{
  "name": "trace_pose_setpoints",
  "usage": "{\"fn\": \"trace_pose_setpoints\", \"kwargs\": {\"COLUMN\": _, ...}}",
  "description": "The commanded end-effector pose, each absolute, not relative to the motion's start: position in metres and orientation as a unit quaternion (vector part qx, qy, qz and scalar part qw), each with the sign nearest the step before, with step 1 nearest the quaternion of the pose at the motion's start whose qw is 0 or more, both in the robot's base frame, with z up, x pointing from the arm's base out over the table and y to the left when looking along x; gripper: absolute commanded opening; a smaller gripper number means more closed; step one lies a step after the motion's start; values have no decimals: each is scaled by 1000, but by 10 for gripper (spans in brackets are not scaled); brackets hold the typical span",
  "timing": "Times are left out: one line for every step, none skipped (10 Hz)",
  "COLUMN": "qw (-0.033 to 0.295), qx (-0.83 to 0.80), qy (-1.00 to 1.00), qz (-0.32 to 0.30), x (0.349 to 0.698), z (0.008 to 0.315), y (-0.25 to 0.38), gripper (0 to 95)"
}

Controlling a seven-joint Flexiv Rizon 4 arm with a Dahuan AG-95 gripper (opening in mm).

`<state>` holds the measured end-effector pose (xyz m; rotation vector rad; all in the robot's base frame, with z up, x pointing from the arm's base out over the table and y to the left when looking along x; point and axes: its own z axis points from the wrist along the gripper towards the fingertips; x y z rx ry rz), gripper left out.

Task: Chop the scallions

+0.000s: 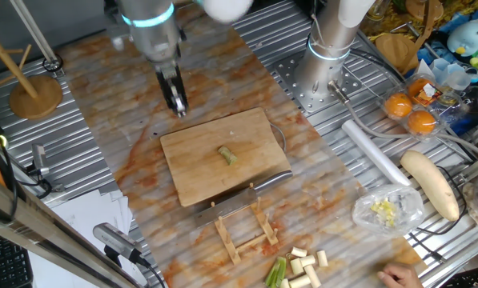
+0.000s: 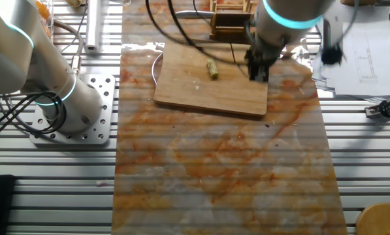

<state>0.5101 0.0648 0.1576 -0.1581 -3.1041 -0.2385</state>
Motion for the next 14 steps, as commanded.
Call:
{"fn": "trace_pose_setpoints", "kwargs": {"qw": 40, "qx": -84, "qy": -992, "qz": -79, "x": 527, "z": 165, "y": 80, "gripper": 0}}
{"fn": "trace_pose_setpoints", "kwargs": {"qw": 42, "qx": -74, "qy": -993, "qz": -75, "x": 533, "z": 167, "y": 86, "gripper": 0}}
{"fn": "trace_pose_setpoints", "kwargs": {"qw": 37, "qx": -65, "qy": -995, "qz": -70, "x": 533, "z": 167, "y": 86, "gripper": 0}}
{"fn": "trace_pose_setpoints", "kwargs": {"qw": 36, "qx": -60, "qy": -995, "qz": -65, "x": 533, "z": 167, "y": 86, "gripper": 0}}
{"fn": "trace_pose_setpoints", "kwargs": {"qw": 36, "qx": -61, "qy": -995, "qz": -64, "x": 533, "z": 167, "y": 86, "gripper": 0}}
{"fn": "trace_pose_setpoints", "kwargs": {"qw": 36, "qx": -62, "qy": -995, "qz": -63, "x": 533, "z": 167, "y": 86, "gripper": 0}}
{"fn": "trace_pose_setpoints", "kwargs": {"qw": 36, "qx": -64, "qy": -995, "qz": -62, "x": 533, "z": 167, "y": 86, "gripper": 0}}
{"fn": "trace_pose_setpoints", "kwargs": {"qw": 35, "qx": -67, "qy": -995, "qz": -61, "x": 533, "z": 167, "y": 86, "gripper": 0}}
{"fn": "trace_pose_setpoints", "kwargs": {"qw": 30, "qx": -57, "qy": -996, "qz": -56, "x": 533, "z": 167, "y": 86, "gripper": 0}}
{"fn": "trace_pose_setpoints", "kwargs": {"qw": 34, "qx": -56, "qy": -997, "qz": -37, "x": 533, "z": 167, "y": 86, "gripper": 0}}
{"fn": "trace_pose_setpoints", "kwargs": {"qw": 47, "qx": -29, "qy": -998, "qz": -40, "x": 533, "z": 167, "y": 86, "gripper": 0}}
{"fn": "trace_pose_setpoints", "kwargs": {"qw": 51, "qx": -6, "qy": -997, "qz": -49, "x": 533, "z": 167, "y": 86, "gripper": 0}}
{"fn": "trace_pose_setpoints", "kwargs": {"qw": 48, "qx": -1, "qy": -997, "qz": -52, "x": 533, "z": 167, "y": 86, "gripper": 0}}
{"fn": "trace_pose_setpoints", "kwargs": {"qw": 41, "qx": 3, "qy": -998, "qz": -53, "x": 533, "z": 167, "y": 86, "gripper": 0}}
